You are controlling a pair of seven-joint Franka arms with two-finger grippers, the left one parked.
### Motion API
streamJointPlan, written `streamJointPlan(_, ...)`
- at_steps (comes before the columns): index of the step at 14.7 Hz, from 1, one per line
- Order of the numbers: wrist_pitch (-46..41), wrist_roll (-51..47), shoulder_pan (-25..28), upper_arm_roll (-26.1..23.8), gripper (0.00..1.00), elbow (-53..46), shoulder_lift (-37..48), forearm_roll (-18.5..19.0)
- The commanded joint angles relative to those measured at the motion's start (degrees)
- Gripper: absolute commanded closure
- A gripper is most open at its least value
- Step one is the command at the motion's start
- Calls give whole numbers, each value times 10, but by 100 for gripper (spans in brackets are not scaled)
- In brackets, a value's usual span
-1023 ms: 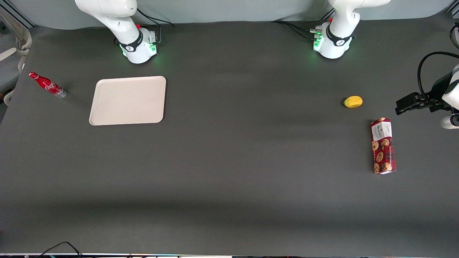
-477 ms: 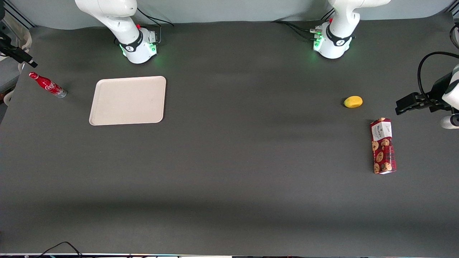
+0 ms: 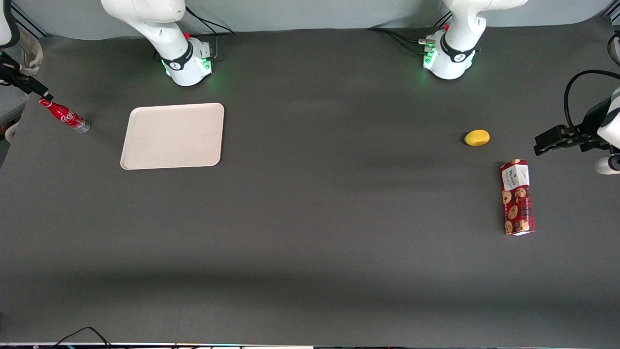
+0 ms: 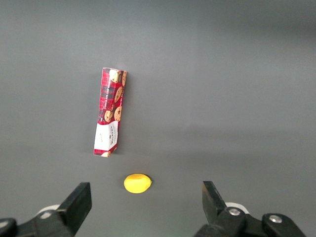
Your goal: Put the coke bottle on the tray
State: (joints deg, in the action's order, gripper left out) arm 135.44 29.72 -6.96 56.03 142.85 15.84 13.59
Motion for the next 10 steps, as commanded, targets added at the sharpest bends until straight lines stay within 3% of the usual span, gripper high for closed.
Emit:
streamJointPlan(1,14,-5,5,1,0,-4,-31,-19)
streamJointPlan(10,17,-5,16,-2,0,-15,-80,-43)
